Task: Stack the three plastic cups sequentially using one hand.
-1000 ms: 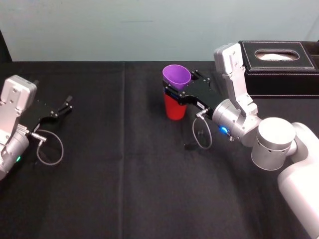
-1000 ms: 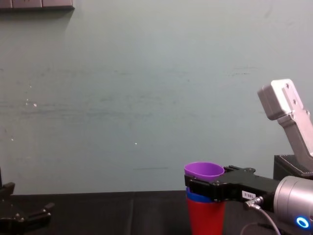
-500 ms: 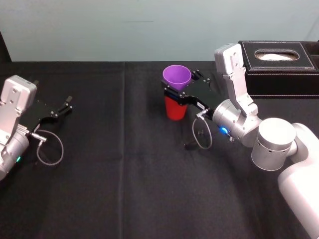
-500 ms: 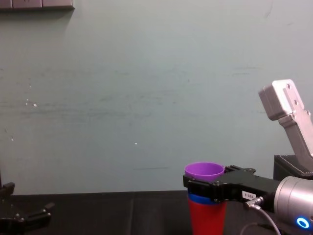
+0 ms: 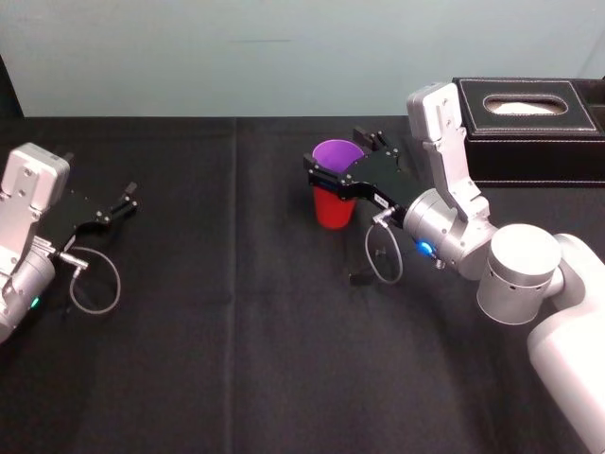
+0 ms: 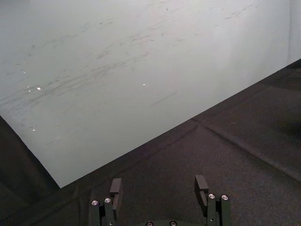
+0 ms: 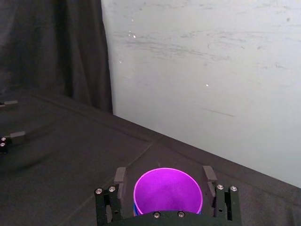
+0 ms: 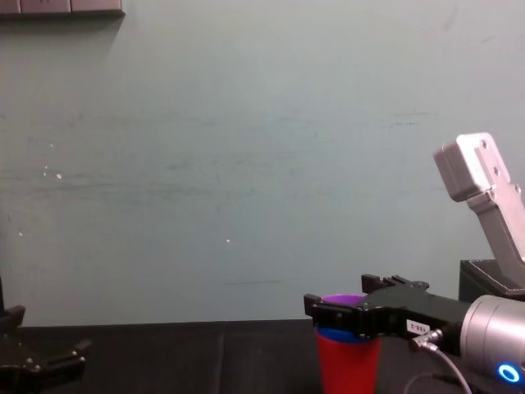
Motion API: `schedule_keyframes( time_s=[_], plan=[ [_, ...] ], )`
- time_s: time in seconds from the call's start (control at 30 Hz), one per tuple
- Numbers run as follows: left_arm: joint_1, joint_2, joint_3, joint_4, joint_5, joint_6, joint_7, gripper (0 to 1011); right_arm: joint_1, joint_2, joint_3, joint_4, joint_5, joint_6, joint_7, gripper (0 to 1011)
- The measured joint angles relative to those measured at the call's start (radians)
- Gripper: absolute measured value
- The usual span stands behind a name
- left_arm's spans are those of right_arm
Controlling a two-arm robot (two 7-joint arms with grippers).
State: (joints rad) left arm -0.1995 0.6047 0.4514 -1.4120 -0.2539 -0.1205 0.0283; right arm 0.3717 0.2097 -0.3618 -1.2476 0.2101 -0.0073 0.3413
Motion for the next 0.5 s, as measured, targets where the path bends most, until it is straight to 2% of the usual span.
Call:
schedule_keyframes(
  time_s=[0.23, 0.27, 0.37, 0.5],
  plan=[
    [0.0, 0.0, 0.0, 0.0, 0.0, 0.0, 0.0, 1005, -0.043, 0.018, 0.011, -0.062, -0.006, -0.003, -0.011, 1004],
    [0.0, 0.0, 0.0, 0.0, 0.0, 0.0, 0.0, 1004, -0.071, 0.028, 0.021, -0.1, -0.004, -0.001, -0.018, 1004],
    [0.0, 0.0, 0.0, 0.0, 0.0, 0.0, 0.0, 1005, -0.101, 0.038, 0.035, -0.136, 0.002, 0.003, -0.024, 1004],
    [0.0, 0.0, 0.0, 0.0, 0.0, 0.0, 0.0, 1005, -0.172, 0.053, 0.077, -0.207, 0.027, 0.018, -0.05, 1004]
  ],
)
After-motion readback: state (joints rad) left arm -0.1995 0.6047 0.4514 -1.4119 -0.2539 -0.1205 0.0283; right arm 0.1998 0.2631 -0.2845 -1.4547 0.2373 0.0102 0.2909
